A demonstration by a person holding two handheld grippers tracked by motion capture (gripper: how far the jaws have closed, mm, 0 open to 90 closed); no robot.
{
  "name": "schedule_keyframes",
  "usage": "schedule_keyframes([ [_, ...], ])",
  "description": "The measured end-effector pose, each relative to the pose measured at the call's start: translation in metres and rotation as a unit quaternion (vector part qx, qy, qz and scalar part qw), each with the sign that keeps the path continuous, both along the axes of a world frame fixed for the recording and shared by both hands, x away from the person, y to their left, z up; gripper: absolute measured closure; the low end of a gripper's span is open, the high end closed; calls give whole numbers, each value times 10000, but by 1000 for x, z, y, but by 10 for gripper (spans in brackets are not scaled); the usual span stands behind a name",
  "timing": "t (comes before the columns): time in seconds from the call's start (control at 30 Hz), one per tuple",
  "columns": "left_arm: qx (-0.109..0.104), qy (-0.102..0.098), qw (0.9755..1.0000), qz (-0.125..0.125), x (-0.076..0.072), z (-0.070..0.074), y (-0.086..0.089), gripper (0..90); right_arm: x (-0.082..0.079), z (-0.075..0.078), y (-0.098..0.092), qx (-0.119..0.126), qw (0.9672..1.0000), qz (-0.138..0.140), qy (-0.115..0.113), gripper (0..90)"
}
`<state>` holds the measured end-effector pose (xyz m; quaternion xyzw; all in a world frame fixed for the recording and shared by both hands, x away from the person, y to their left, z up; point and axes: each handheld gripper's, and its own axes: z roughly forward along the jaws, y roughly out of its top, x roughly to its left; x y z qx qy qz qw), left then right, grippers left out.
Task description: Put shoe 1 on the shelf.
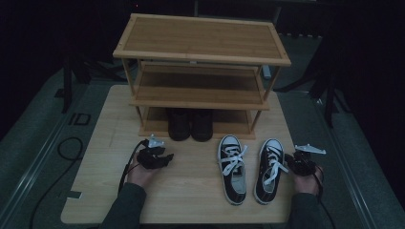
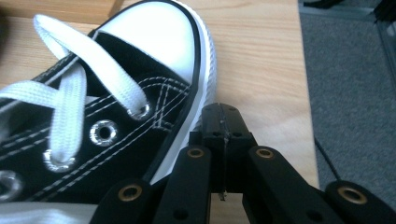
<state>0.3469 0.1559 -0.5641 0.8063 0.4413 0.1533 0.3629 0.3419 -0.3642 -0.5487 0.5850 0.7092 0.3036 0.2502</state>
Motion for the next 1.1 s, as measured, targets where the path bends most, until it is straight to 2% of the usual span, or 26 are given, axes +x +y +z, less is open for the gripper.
schedule_keyframes([
  [0.2, 6, -11, 10000, 3, 0, 0, 0, 516, 5, 1, 13, -48, 10000, 45, -58, 900],
  [0.5, 16, -25, 10000, 13, -1, 0, 0, 515, 14, 1, 32, -88, 9994, 345, -40, 900],
  [0.8, 29, -29, 10000, -14, -1, 0, -1, 515, 22, 1, 39, -3, 9990, 436, -21, 900],
  [0.9, 21, -20, 10000, -25, -2, 0, 0, 515, 17, 3, 34, 74, 9985, 536, 49, 898],
  [1.0, 20, -20, 10000, -26, -2, 0, 0, 516, 6, 3, 30, -86, 9979, 632, 77, 892],
  [1.1, 22, -25, 10000, -23, -2, 0, 0, 515, -9, 4, 23, -120, 9973, 724, 94, 892],
])
